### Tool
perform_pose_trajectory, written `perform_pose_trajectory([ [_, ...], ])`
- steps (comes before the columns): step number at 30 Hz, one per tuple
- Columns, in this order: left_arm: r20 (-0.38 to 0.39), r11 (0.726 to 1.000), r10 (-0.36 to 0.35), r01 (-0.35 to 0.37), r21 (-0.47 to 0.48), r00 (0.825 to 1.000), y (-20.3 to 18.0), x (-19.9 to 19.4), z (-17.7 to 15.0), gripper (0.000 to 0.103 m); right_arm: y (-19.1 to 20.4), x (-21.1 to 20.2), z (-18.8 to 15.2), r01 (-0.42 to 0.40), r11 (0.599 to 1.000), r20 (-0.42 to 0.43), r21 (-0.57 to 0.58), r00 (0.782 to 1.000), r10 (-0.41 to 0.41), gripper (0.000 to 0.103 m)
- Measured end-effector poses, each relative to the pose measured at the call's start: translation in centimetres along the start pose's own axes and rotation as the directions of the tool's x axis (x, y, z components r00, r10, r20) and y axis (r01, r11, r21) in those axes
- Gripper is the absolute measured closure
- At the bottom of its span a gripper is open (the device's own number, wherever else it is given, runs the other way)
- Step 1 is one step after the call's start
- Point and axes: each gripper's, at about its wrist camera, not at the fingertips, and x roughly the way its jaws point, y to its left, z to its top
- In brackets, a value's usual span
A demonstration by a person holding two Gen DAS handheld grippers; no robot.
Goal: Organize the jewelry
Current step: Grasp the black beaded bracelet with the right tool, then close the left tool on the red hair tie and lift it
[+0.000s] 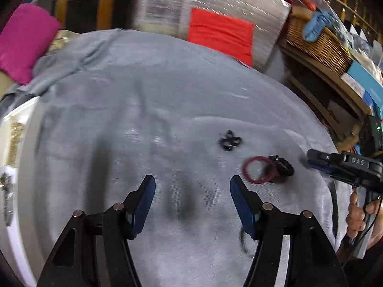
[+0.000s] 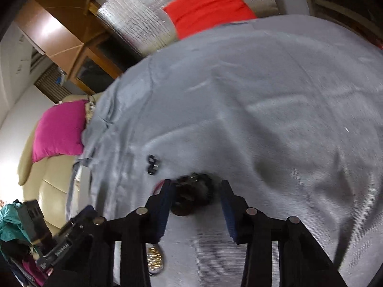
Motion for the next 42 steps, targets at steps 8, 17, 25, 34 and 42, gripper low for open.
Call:
perform_pose_trajectory([
  [8, -0.073, 0.997, -0.069, 0.071, 0.03, 0.995, -3.2, 4.5, 1.3, 0.05, -1.4, 4.0, -0.1, -0.001, 1.0, -0.112, 0.01, 0.994, 0.002, 0.066],
  [17, -0.173, 0.986, -0.093, 0.115, 0.121, 0.98, -5.4, 8.1, 2.0, 0.05, -1.6, 5.3, -0.2, 0.06, 0.998, -0.12, -0.02, 0.991, -0.062, 0.093],
  [25, -0.187, 0.969, -0.058, 0.1, 0.226, 0.981, -7.7, 9.4, 1.3, 0.086, -2.2, 3.3, 0.3, 0.107, 0.994, -0.033, -0.012, 0.994, -0.108, 0.094],
  [34, -0.14, 0.973, -0.091, 0.118, 0.199, 0.986, -7.7, 7.8, 1.4, 0.097, -4.1, 1.4, 1.1, 0.1, 0.992, 0.029, 0.074, 0.994, -0.103, 0.094],
  [42, -0.033, 0.99, -0.06, 0.063, 0.126, 0.998, -4.4, 3.6, 2.5, 0.097, -2.5, -0.8, 1.4, 0.018, 0.999, 0.118, 0.048, 0.993, -0.023, 0.094],
])
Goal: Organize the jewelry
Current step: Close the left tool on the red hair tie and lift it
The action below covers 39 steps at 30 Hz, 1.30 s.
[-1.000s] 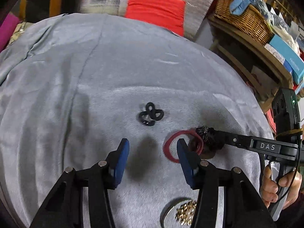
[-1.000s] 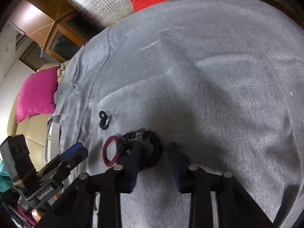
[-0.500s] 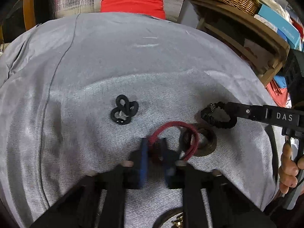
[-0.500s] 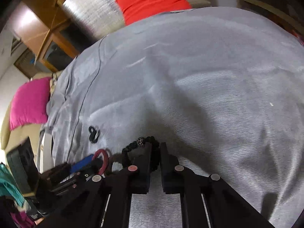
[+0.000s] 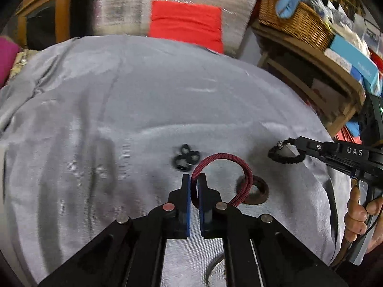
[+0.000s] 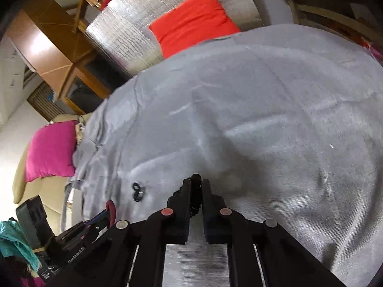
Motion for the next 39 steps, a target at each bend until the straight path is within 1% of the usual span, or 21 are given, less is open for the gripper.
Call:
perform_pose_trajectory([
  [5, 0.03, 0.998, 0.05, -0.049, -0.033, 0.998, 1.6, -1.8, -0.6, 0.097, 2.2, -1.0, 0.0, -0.049, 0.998, 0.049, -0.025, 0.998, 0.05, 0.094],
  [9, 0.04, 0.997, 0.06, -0.058, -0.055, 0.997, 2.8, -2.9, -1.1, 0.097, 4.0, -1.1, -0.5, -0.075, 0.996, 0.055, -0.052, 0.995, 0.078, 0.094],
  [10, 0.039, 0.997, 0.058, -0.056, -0.059, 0.998, 3.1, -2.9, -1.2, 0.097, 4.5, -1.1, -0.7, -0.077, 0.995, 0.056, -0.057, 0.995, 0.08, 0.094],
  [13, 0.022, 0.996, 0.014, -0.012, -0.088, 1.0, 3.4, -2.8, -1.4, 0.097, 5.5, -1.3, -1.1, -0.081, 0.994, 0.065, -0.076, 0.994, 0.086, 0.094],
  [16, 0.015, 0.996, -0.001, 0.002, -0.093, 1.0, 3.0, -2.2, -1.1, 0.097, 5.6, -1.3, -1.4, -0.071, 0.994, 0.075, -0.079, 0.994, 0.077, 0.094],
  [18, 0.01, 0.997, 0.016, -0.015, -0.082, 1.0, 2.4, -1.6, -0.9, 0.097, 5.2, -1.2, -1.6, -0.063, 0.996, 0.073, -0.07, 0.995, 0.068, 0.094],
  [22, 0.016, 0.997, 0.022, -0.021, -0.069, 1.0, 1.6, -1.1, -0.6, 0.097, 4.1, -1.0, -1.2, -0.061, 0.997, 0.068, -0.045, 0.996, 0.064, 0.094],
  [25, 0.029, 0.997, 0.053, -0.051, -0.05, 0.998, 1.3, -1.2, -0.7, 0.097, 3.9, -1.2, -0.7, -0.067, 0.997, 0.078, -0.05, 0.994, 0.07, 0.094],
  [29, 0.049, 0.994, 0.079, -0.075, -0.084, 0.996, 2.2, -2.3, -0.7, 0.097, 4.4, -1.2, -0.7, -0.091, 0.994, 0.075, -0.066, 0.993, 0.096, 0.094],
  [33, 0.075, 0.986, 0.125, -0.115, -0.119, 0.989, 3.1, -4.2, -1.3, 0.097, 6.0, -0.7, -1.3, -0.118, 0.988, 0.058, -0.102, 0.991, 0.124, 0.094],
  [37, 0.099, 0.973, 0.185, -0.169, -0.156, 0.978, 4.5, -6.9, -2.4, 0.097, 8.3, -0.1, -2.3, -0.152, 0.98, 0.039, -0.129, 0.987, 0.158, 0.094],
  [39, 0.113, 0.962, 0.22, -0.197, -0.187, 0.969, 5.8, -8.7, -3.0, 0.097, 9.6, 0.3, -2.9, -0.17, 0.975, 0.03, -0.145, 0.984, 0.176, 0.094],
])
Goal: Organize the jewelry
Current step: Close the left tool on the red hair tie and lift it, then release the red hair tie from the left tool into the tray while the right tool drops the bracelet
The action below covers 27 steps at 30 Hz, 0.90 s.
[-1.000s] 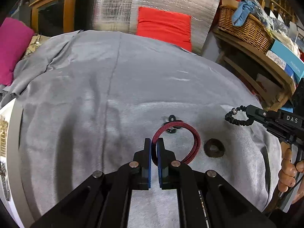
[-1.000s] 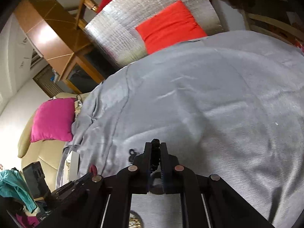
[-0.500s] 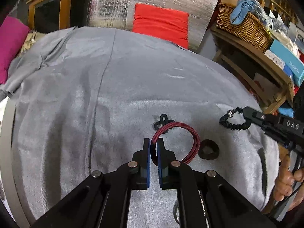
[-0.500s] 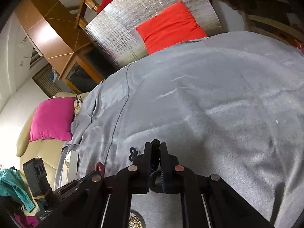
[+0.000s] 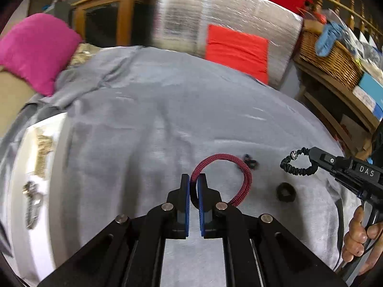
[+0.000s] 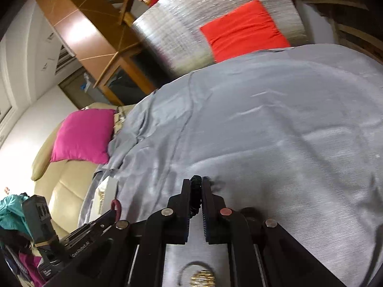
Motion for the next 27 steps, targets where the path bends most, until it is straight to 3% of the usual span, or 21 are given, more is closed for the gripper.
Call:
perform_pose_trajectory([
  [7, 0.006, 0.98, 0.143, -0.141, -0.142, 0.99, 8.8, -3.9, -1.4, 0.097, 7.1, 3.8, -1.9, -0.09, 0.992, -0.056, -0.085, 0.995, 0.086, 0.094],
  [14, -0.092, 0.908, 0.28, -0.295, -0.296, 0.955, 18.9, -5.6, -4.8, 0.097, 17.4, 10.2, -5.6, -0.195, 0.96, -0.162, -0.199, 0.973, 0.164, 0.094],
  [19, -0.208, 0.882, 0.24, -0.303, -0.361, 0.948, 22.2, -4.1, -6.5, 0.097, 24.5, 14.4, -8.6, -0.237, 0.925, -0.227, -0.297, 0.958, 0.173, 0.094],
  [27, -0.29, 0.89, 0.169, -0.272, -0.367, 0.942, 21.9, -1.2, -6.9, 0.097, 30.1, 19.3, -10.6, -0.212, 0.886, -0.265, -0.414, 0.958, 0.105, 0.093],
])
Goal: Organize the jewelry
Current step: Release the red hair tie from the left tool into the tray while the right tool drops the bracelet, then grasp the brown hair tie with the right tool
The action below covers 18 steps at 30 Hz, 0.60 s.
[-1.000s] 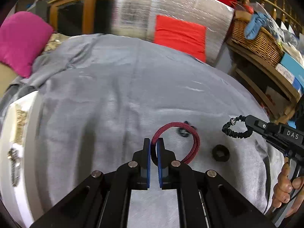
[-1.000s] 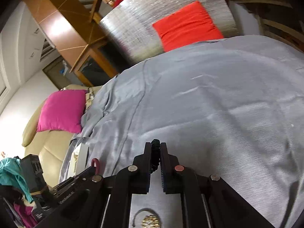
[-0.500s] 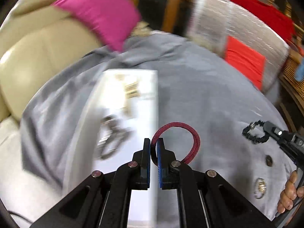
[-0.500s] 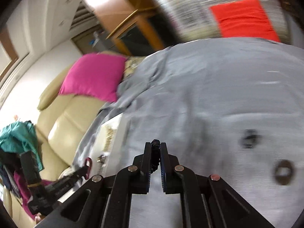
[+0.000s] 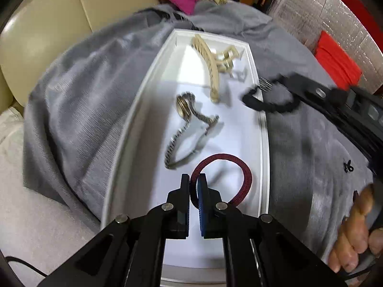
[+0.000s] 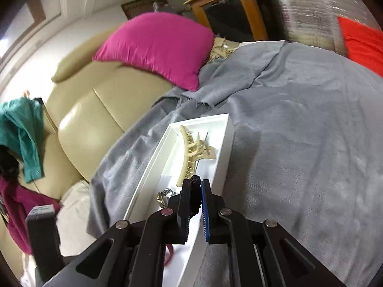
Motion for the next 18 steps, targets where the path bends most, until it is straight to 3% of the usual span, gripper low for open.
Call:
perform_pose_trajectory([
  [10, -0.047, 0.999, 0.007, -0.009, -0.048, 0.999, 0.4, 1.1, -0.2, 0.094, 0.6, 3.1, 0.3, 0.031, 0.999, -0.052, -0.031, 0.998, -0.033, 0.09],
  [11, -0.048, 0.999, 0.009, -0.012, -0.051, 0.999, 0.4, 1.1, -0.1, 0.092, 0.6, 3.1, 0.4, 0.026, 0.999, -0.052, -0.025, 0.998, -0.027, 0.086],
  [13, -0.045, 0.998, 0.019, -0.022, -0.057, 0.999, 0.4, 1.0, -0.1, 0.076, 0.3, 2.7, 0.5, 0.012, 1.0, -0.046, -0.011, 0.999, -0.013, 0.078],
  [18, 0.02, 0.997, 0.051, -0.049, -0.058, 0.999, 0.3, -0.3, 0.1, 0.06, -1.3, 0.4, 0.4, 0.007, 1.0, 0.004, 0.023, 1.0, -0.007, 0.077],
])
